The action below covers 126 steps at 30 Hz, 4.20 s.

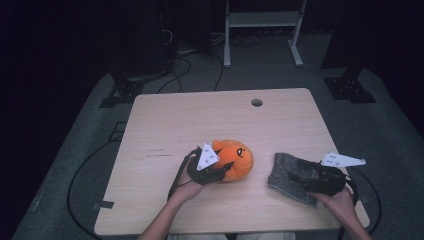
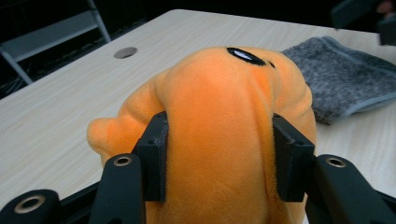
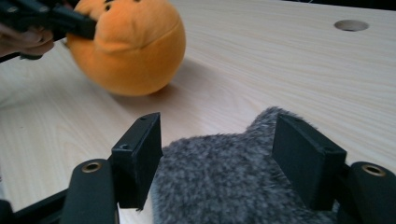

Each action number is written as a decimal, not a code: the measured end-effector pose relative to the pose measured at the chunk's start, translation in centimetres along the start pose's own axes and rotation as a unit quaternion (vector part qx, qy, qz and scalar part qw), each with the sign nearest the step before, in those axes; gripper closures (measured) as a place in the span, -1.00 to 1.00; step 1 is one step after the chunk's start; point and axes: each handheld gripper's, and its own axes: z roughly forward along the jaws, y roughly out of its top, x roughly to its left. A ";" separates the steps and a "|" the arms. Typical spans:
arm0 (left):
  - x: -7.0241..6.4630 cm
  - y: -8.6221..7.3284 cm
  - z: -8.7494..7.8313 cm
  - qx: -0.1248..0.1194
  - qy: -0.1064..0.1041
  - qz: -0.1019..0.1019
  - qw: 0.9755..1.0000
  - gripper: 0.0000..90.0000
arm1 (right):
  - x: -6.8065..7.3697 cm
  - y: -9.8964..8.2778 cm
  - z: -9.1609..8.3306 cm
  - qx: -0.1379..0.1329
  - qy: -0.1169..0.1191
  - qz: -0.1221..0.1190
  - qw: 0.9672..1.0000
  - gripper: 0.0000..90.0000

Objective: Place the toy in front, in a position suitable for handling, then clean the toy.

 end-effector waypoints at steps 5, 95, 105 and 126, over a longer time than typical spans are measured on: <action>-0.7 -0.2 0.6 0.008 -0.010 -0.004 1.000 0.05 | -0.6 0.3 0.3 0.003 -0.010 0.001 1.000 -0.30; -0.7 -3.6 -0.3 0.017 -0.047 -0.017 0.999 0.05 | 7.1 3.9 6.3 0.026 0.028 -0.087 0.995 0.79; 0.2 -2.8 -1.5 -0.035 -0.049 -0.059 0.996 -0.27 | 8.8 3.3 8.1 0.048 0.047 -0.113 0.991 0.79; -0.8 -3.8 -1.0 0.018 -0.060 -0.023 0.998 -0.05 | 6.8 3.4 7.5 0.055 0.050 -0.073 0.995 0.79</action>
